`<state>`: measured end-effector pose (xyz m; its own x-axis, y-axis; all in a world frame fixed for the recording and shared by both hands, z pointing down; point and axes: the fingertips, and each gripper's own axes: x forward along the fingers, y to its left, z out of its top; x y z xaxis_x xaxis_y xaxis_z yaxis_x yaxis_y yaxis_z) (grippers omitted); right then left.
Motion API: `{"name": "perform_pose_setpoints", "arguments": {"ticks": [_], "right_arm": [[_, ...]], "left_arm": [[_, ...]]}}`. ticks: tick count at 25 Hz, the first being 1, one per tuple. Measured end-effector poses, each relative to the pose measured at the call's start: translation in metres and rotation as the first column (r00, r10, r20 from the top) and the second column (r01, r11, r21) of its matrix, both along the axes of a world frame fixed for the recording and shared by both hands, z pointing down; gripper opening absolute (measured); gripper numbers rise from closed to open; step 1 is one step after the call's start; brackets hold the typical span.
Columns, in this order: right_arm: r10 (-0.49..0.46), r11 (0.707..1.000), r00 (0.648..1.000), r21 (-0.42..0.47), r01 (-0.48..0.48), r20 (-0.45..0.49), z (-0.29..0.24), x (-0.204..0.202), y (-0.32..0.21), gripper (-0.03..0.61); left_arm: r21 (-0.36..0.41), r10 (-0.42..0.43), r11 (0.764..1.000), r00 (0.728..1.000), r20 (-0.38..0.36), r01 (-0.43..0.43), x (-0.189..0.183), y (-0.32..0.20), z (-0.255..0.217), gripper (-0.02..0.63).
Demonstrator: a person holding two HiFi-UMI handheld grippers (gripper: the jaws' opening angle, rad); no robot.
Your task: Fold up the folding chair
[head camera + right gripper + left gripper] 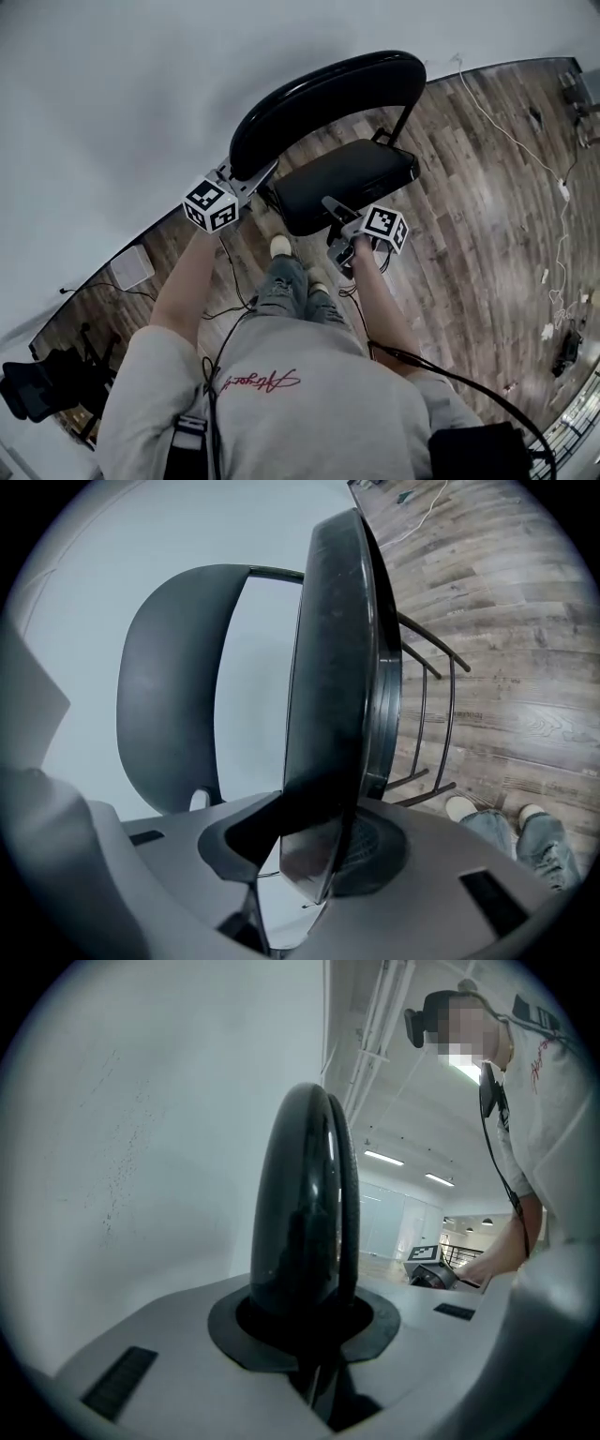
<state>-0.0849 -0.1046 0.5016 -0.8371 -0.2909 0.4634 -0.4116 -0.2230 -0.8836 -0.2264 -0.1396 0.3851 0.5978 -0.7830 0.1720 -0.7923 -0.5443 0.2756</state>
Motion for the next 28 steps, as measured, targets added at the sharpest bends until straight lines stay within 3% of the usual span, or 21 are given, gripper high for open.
{"name": "perform_pose_setpoints", "arguments": {"ticks": [5,11,16,22,28], "right_arm": [[-0.058,0.998,0.998,0.027,0.059,-0.033,-0.014,-0.036,-0.026,0.141],[-0.132,0.991,0.99,-0.023,0.131,-0.048,-0.008,-0.074,-0.062,0.143],[-0.209,0.978,0.976,-0.041,0.207,-0.062,-0.02,-0.084,-0.065,0.15],[-0.214,0.972,0.974,-0.11,0.205,-0.07,-0.02,-0.104,-0.084,0.15],[-0.279,0.948,0.95,-0.199,0.249,-0.139,-0.015,-0.126,-0.101,0.15]], "left_arm": [[-0.002,-0.007,1.0,1.0,-0.005,0.007,-0.022,-0.017,-0.007,0.078],[-0.036,-0.02,0.999,1.0,-0.021,0.02,-0.061,-0.056,0.007,0.074],[-0.02,-0.021,1.0,1.0,-0.015,0.021,-0.062,-0.053,-0.005,0.072],[-0.021,-0.027,0.999,1.0,-0.015,0.026,-0.075,-0.065,-0.004,0.072],[-0.042,-0.073,0.997,0.997,-0.032,0.072,-0.094,-0.073,0.004,0.071]]}}
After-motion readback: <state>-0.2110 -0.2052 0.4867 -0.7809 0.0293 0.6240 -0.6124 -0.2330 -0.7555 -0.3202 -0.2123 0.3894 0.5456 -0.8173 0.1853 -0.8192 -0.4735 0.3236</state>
